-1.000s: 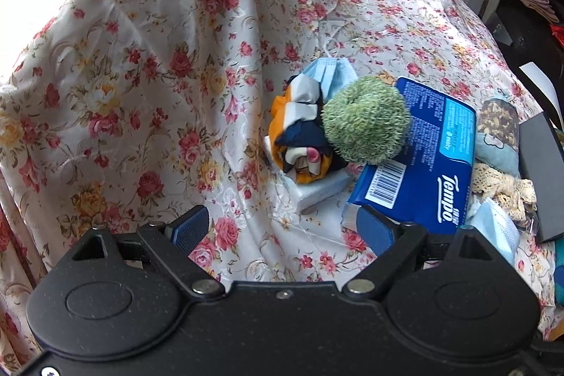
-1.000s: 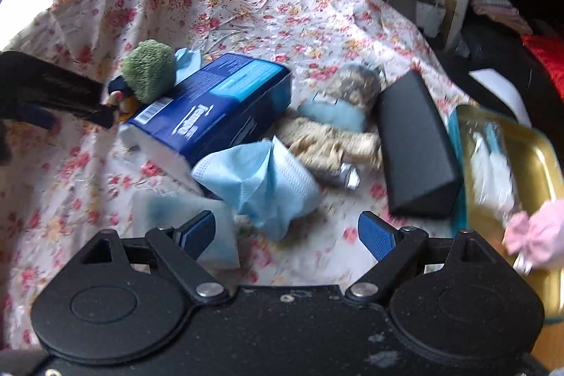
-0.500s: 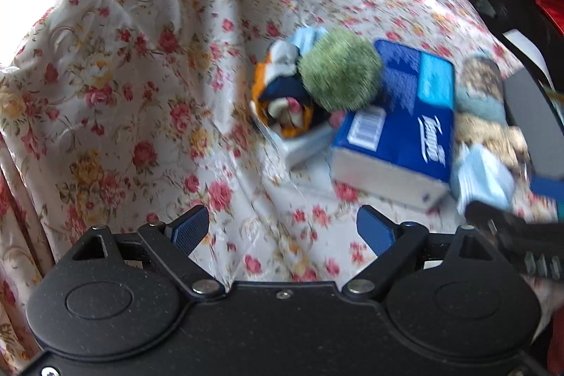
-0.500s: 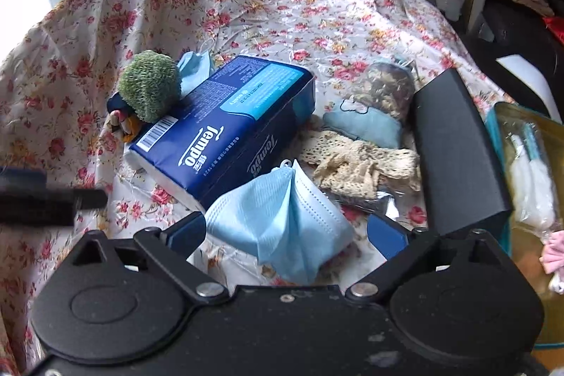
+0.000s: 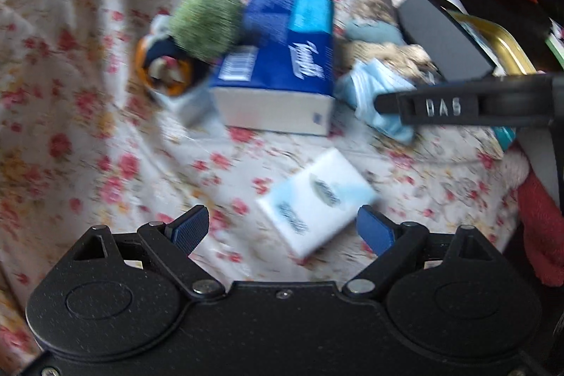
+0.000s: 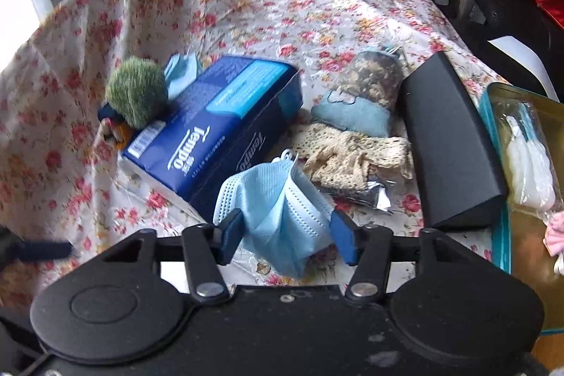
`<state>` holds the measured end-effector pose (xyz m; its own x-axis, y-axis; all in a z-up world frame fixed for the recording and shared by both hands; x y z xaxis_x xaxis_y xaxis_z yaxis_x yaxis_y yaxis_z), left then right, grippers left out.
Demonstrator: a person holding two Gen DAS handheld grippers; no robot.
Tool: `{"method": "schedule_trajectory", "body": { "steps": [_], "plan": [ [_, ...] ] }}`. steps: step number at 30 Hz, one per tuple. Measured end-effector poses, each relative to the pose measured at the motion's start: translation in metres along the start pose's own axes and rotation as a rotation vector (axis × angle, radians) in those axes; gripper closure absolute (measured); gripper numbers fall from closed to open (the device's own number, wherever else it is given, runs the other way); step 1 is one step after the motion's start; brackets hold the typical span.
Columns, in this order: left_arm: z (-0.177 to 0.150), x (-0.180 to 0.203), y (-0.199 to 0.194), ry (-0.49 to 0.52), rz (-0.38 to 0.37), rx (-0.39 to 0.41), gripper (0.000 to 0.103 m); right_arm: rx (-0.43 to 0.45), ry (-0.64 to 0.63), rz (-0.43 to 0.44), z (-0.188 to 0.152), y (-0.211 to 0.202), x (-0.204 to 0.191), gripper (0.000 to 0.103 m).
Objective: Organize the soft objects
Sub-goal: 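Grasp the blue face mask with the right tool while the left tool grasps the white tissue pack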
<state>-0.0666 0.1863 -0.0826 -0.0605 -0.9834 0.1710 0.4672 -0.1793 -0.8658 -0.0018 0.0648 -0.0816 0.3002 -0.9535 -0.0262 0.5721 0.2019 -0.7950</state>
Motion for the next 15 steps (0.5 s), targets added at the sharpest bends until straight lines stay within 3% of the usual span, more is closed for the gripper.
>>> {"method": "schedule_trajectory", "body": {
  "steps": [2, 4, 6, 8, 11, 15],
  "plan": [
    [-0.002, 0.005, 0.003, -0.003, -0.014, -0.002, 0.015, 0.007, 0.017, 0.005, -0.001, -0.007, 0.004, 0.060],
    [0.000, 0.010, 0.007, 0.000, -0.016, -0.006, 0.015, 0.015, 0.018, -0.001, -0.001, -0.012, 0.006, 0.057],
    [0.001, 0.011, 0.012, -0.004, -0.020, -0.013, 0.015, 0.020, 0.001, -0.019, -0.002, -0.013, 0.008, 0.028],
    [0.002, 0.011, 0.017, -0.013, -0.020, -0.018, 0.015, 0.045, -0.012, -0.032, -0.003, -0.016, 0.009, 0.018],
    [0.005, 0.013, 0.025, -0.024, -0.018, -0.021, 0.015, 0.046, -0.015, -0.028, -0.004, -0.017, 0.010, 0.006],
    [0.009, 0.017, 0.032, -0.026, -0.004, -0.013, 0.009, 0.042, -0.010, -0.032, -0.005, -0.016, 0.013, 0.006]
  ]
}}
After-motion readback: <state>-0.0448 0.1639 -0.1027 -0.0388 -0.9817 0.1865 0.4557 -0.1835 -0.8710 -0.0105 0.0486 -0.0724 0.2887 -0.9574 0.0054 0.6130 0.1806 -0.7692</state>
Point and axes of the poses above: each gripper's, at about its wrist camera, not at the fingertips, and y roughly the way its jaws point, x to its right, z to its top, the point moved 6 cm from there along y, roughly the way its jaws point, and after that the axes turned 10 degrees about -z, right-handed, at the moved point
